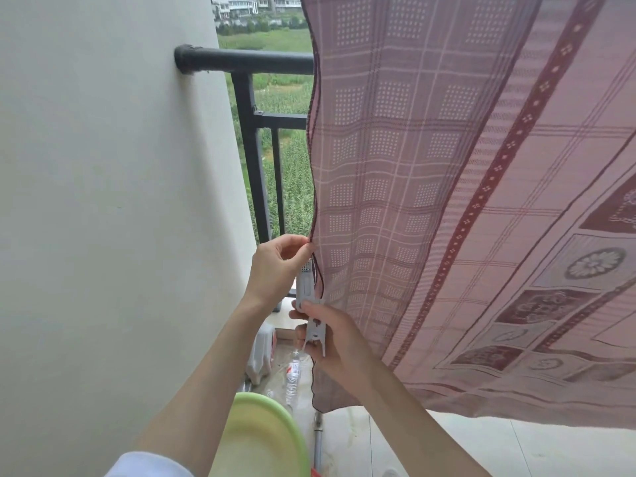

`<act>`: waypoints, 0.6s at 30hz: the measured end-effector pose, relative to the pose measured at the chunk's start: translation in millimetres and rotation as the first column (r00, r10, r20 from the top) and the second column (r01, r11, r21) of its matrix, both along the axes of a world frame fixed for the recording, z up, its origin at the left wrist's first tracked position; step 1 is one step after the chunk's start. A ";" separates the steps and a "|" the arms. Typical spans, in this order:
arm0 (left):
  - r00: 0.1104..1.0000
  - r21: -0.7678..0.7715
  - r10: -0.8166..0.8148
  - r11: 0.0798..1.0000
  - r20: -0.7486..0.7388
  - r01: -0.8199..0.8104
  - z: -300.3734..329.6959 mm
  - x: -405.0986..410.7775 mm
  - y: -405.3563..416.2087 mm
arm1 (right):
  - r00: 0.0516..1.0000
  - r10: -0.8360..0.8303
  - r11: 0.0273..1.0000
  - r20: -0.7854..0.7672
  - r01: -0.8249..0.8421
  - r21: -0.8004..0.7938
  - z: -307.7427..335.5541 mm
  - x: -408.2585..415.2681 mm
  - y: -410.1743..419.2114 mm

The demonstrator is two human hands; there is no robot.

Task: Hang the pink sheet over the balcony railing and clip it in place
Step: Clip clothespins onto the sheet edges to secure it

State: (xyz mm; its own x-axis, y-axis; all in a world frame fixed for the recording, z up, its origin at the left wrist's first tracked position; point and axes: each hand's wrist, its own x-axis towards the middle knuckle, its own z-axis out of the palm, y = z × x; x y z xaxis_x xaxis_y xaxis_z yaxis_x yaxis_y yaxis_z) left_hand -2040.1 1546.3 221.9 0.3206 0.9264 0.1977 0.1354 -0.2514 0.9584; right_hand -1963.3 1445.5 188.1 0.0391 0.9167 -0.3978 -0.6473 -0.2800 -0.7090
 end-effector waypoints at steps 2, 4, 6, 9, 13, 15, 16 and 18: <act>1.000 -0.016 0.014 1.000 -0.024 -0.015 1.8 -0.1 0.9 | 0.997 0.016 1.000 0.078 -0.018 0.026 0.3 4.0 -0.2; 0.998 -0.043 0.047 0.998 -0.036 -0.049 3.9 -0.1 1.5 | 0.999 0.009 0.998 0.051 -0.011 0.056 -2.3 4.2 -0.7; 0.996 -0.056 0.082 0.995 -0.042 -0.084 6.0 0.0 1.6 | 0.999 -0.013 0.997 -0.034 0.016 0.074 -7.4 2.1 -0.2; 0.995 -0.112 0.098 0.989 -0.016 -0.099 8.5 0.3 0.0 | 0.994 -0.019 0.996 -0.108 0.029 0.090 -13.3 0.0 1.5; 0.997 -0.142 0.081 0.987 0.013 -0.078 9.9 0.2 -4.0 | 0.988 0.014 0.996 -0.155 0.000 0.087 -19.6 -0.2 2.5; 0.996 -0.143 0.081 0.987 0.028 -0.077 10.0 0.5 -6.0 | 0.982 0.004 0.994 -0.190 0.017 0.109 -22.2 -0.3 2.9; 0.995 -0.143 0.088 0.986 0.037 -0.082 9.9 0.6 -6.7 | 0.977 -0.006 0.991 -0.215 0.034 0.126 -22.1 0.0 3.8; 0.992 -0.128 0.117 0.985 0.040 -0.111 8.0 1.0 -7.8 | 0.963 -0.024 0.986 -0.267 0.067 0.153 -20.6 1.0 7.4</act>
